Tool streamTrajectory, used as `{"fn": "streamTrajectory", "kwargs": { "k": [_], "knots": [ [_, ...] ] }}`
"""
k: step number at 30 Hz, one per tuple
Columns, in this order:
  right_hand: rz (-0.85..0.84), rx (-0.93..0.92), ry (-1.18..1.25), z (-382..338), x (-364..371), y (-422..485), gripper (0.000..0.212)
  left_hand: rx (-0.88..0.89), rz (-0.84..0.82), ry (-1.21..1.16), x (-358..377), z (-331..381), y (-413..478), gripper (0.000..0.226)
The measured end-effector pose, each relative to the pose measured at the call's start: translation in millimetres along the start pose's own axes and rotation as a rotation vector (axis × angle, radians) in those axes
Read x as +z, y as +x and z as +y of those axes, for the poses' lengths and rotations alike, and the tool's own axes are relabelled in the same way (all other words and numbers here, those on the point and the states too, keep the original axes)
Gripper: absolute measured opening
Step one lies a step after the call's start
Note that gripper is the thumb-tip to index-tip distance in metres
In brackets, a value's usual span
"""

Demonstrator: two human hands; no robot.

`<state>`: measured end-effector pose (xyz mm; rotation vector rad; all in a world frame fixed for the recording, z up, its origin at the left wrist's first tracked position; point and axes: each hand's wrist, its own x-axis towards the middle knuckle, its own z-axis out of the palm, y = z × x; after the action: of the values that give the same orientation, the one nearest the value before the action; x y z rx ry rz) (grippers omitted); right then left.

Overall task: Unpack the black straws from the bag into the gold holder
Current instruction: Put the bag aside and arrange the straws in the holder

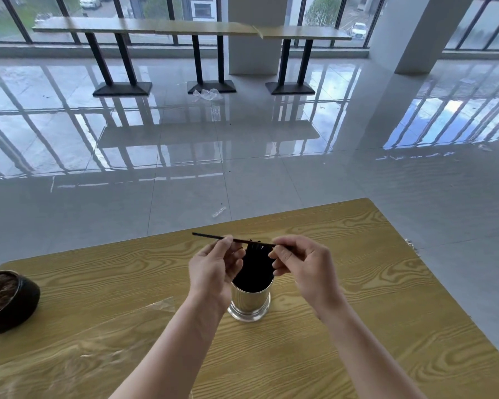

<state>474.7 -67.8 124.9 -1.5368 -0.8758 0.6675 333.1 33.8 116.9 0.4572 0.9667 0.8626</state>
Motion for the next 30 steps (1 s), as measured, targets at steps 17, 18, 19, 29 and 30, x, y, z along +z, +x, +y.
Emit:
{"fn": "streamTrajectory", "kwargs": {
  "k": [17, 18, 19, 29, 30],
  "knots": [
    [-0.015, -0.228, -0.683, -69, -36, 29, 0.017, 0.593, 0.016, 1.166, -33, -24, 15, 0.045],
    [-0.010, -0.234, -0.676, -73, -36, 29, 0.017, 0.594, 0.006, 1.196, -31, -24, 16, 0.049],
    [0.007, -0.241, -0.655, -77, -37, 29, 0.017, 0.593, -0.002, 1.218, -30, -23, 17, 0.052],
    [0.016, -0.205, -0.814, -79, -32, 42, 0.016, 0.642, -0.036, 1.240, -25, -22, 23, 0.046],
    [-0.009, -0.198, -0.833, -73, -25, 44, 0.015, 0.649, -0.043, 1.227, -25, -22, 23, 0.047]
  ]
}}
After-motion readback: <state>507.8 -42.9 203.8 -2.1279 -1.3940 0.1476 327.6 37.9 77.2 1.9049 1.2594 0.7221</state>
